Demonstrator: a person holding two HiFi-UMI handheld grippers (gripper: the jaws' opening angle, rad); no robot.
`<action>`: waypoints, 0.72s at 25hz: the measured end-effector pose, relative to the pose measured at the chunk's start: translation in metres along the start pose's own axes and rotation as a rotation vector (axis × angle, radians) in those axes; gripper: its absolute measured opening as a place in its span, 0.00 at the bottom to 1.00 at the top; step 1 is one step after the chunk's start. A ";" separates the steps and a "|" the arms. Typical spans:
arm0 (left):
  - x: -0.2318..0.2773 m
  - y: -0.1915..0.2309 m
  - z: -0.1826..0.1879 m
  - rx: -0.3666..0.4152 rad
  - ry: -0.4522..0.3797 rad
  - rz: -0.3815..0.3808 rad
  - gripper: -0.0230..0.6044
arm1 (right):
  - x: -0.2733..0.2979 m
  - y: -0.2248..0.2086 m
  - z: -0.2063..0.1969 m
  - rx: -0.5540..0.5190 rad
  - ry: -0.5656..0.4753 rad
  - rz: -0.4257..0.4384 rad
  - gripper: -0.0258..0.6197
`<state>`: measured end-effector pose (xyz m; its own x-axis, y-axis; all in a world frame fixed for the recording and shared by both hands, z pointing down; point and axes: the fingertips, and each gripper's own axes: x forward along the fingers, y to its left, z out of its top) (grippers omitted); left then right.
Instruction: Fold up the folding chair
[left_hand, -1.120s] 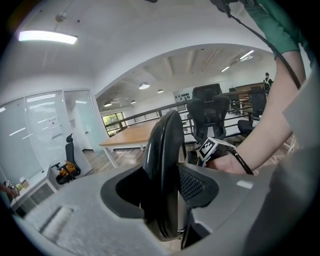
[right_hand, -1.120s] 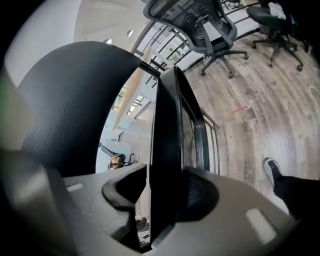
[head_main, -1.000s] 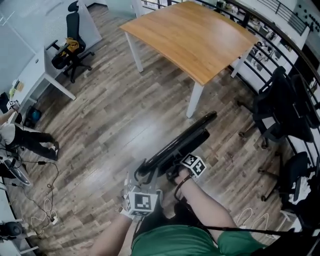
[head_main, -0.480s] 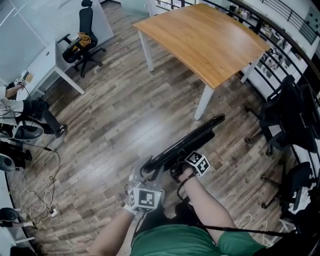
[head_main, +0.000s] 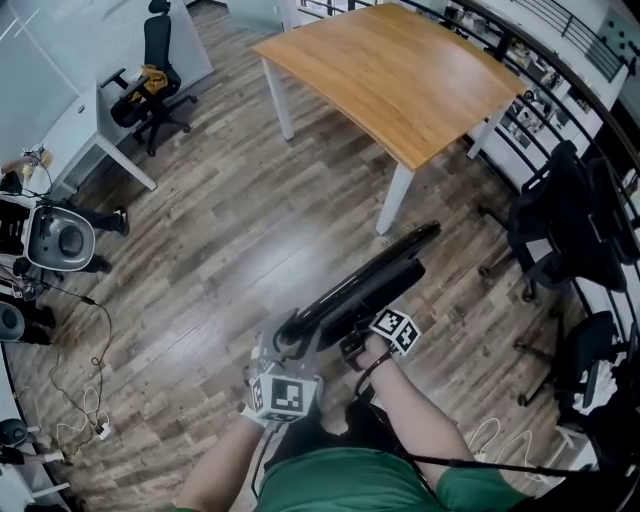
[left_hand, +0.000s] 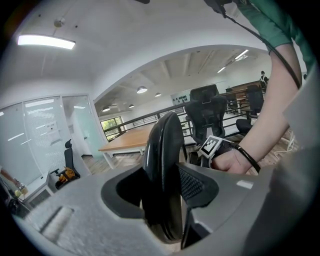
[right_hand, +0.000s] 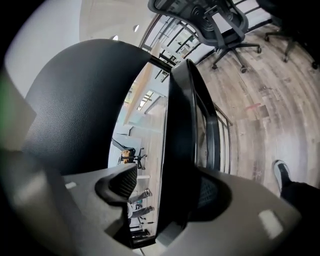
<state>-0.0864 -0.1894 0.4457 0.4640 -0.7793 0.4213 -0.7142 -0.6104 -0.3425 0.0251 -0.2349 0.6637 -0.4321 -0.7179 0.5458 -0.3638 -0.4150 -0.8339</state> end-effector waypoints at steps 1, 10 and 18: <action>-0.002 -0.002 0.000 0.005 -0.003 -0.004 0.34 | -0.001 -0.001 0.000 0.012 -0.009 0.002 0.50; 0.017 0.026 -0.006 -0.049 0.034 0.008 0.34 | 0.026 0.022 0.007 0.019 0.004 0.045 0.50; 0.046 0.081 -0.013 -0.085 0.045 -0.030 0.34 | 0.073 0.057 0.005 -0.103 0.077 0.070 0.50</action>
<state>-0.1293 -0.2724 0.4479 0.4636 -0.7524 0.4680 -0.7429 -0.6179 -0.2576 -0.0229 -0.3135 0.6557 -0.5202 -0.6962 0.4947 -0.4119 -0.3029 -0.8594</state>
